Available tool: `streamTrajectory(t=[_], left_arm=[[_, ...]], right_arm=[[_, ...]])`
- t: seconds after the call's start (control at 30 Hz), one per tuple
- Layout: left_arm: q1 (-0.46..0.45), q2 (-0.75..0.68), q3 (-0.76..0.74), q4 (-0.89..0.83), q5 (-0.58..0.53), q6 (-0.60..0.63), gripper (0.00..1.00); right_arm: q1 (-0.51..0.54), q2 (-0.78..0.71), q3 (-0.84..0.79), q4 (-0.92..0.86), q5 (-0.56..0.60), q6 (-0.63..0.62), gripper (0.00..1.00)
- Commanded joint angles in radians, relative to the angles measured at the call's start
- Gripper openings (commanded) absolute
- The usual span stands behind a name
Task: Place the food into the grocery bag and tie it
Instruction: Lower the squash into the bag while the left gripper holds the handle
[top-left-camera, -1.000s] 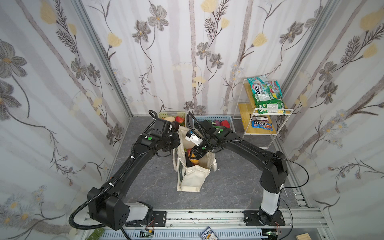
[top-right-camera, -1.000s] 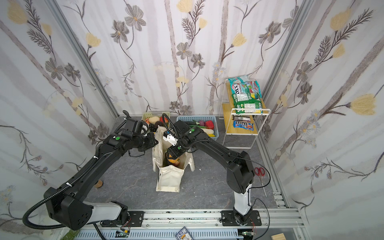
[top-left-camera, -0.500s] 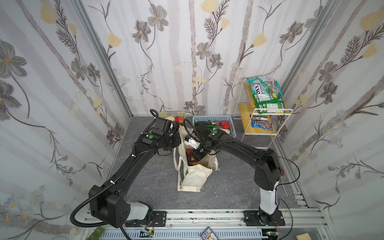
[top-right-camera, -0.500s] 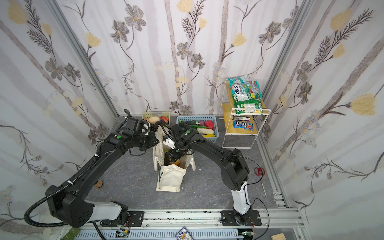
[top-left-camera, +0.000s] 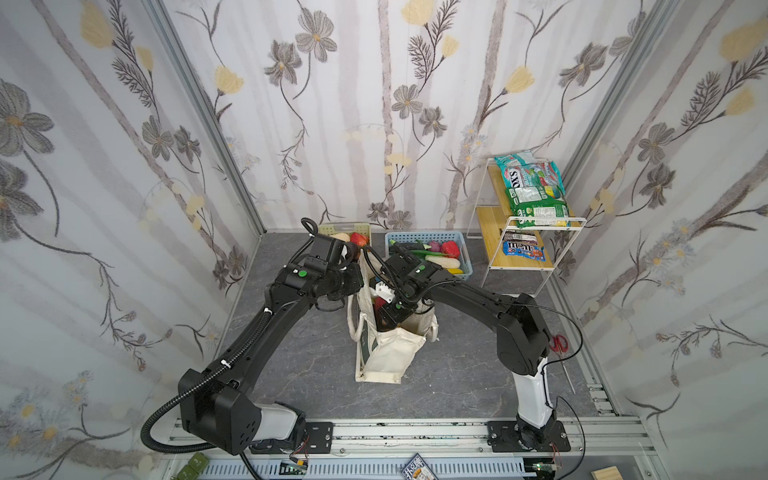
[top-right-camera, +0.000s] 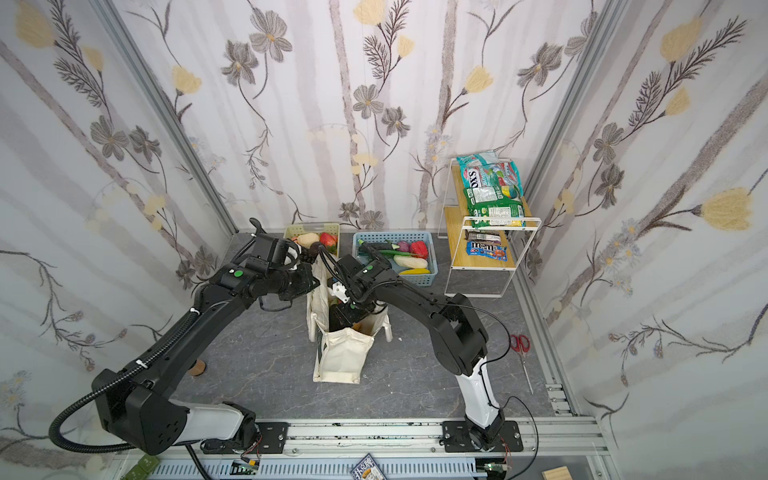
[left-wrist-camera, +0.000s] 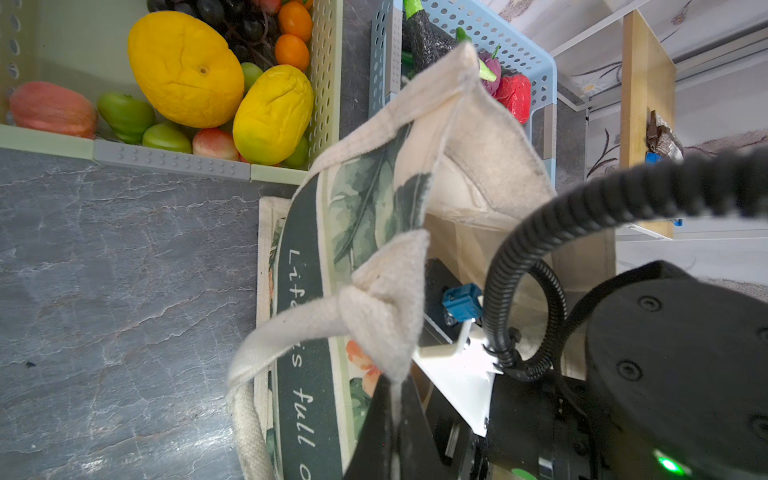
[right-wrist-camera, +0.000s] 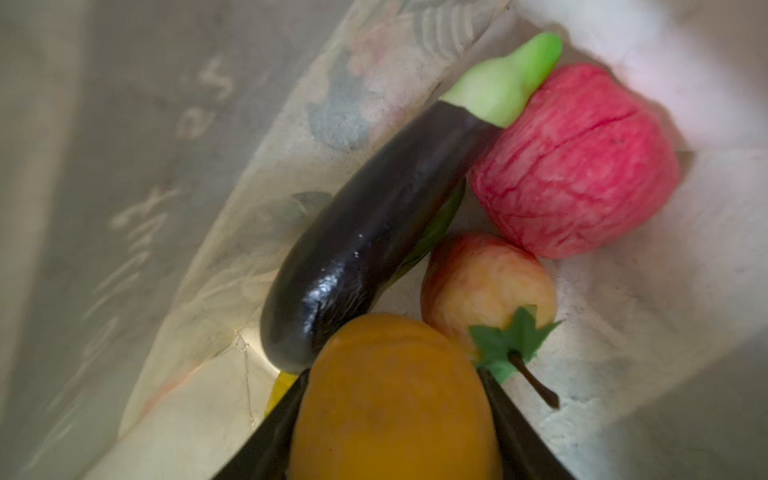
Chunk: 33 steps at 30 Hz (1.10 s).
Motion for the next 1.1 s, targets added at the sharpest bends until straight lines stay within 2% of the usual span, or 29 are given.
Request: streamTrajectory(t=[0.0,0.67,1.07], left_arm=[[-0.002,0.004,0.009,0.029,0.002,0.010,0.00],[-0.002,0.004,0.006,0.032,-0.001,0.016,0.00],[-0.002,-0.007,-0.002,0.029,-0.012,0.016,0.00]], right_arm=[[0.000,0.024,0.025,0.014,-0.001,0.027,0.58],[0.000,0.133,0.065,0.030,-0.015,0.063,0.63],[0.000,0.108,0.052,0.050,-0.038,0.047,0.73]])
